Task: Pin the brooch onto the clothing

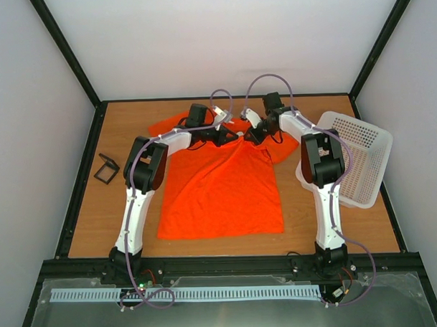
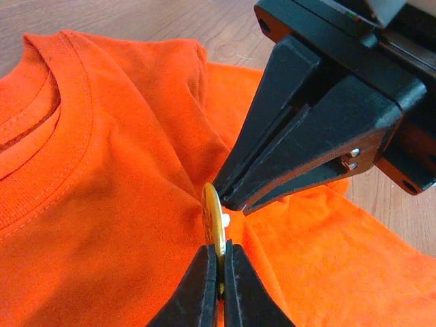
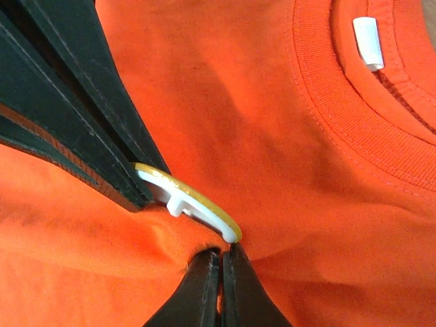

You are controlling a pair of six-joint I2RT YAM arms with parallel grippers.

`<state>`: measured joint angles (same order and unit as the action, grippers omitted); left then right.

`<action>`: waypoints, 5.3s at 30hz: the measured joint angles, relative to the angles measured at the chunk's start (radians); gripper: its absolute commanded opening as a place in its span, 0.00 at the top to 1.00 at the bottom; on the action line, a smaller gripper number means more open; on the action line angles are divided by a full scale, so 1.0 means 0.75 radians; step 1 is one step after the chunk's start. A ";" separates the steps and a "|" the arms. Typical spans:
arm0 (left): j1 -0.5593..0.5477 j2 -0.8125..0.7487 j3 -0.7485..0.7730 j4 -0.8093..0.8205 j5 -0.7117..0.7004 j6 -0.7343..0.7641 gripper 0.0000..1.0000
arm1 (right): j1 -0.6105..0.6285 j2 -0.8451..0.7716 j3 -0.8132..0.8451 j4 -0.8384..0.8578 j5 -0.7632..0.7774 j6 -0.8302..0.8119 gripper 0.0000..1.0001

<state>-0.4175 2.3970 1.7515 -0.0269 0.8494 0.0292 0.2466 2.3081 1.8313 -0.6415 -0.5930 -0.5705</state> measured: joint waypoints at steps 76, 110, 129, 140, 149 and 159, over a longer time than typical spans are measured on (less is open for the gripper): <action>0.033 0.007 -0.013 0.070 0.331 -0.027 0.99 | -0.108 -0.078 -0.077 -0.093 -0.341 -0.222 0.55; -0.016 -0.037 -0.035 0.071 0.181 0.086 0.99 | -0.093 0.006 0.055 -0.202 -0.342 -0.188 0.65; -0.034 -0.077 -0.068 0.055 0.070 0.187 0.99 | -0.091 0.064 0.131 -0.259 -0.345 -0.095 0.62; -0.039 -0.112 -0.108 0.046 -0.010 0.287 0.99 | -0.093 0.155 0.260 -0.352 -0.388 0.050 0.63; -0.040 -0.119 -0.110 0.045 -0.062 0.331 0.99 | -0.093 0.230 0.372 -0.431 -0.427 0.171 0.61; -0.046 -0.119 -0.110 0.034 -0.104 0.395 0.99 | -0.095 0.261 0.406 -0.445 -0.427 0.311 0.61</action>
<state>-0.4519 2.3081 1.6691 -0.0017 0.7712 0.3252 0.1753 2.5042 2.1357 -0.9749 -0.9131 -0.3370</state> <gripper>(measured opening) 0.036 0.389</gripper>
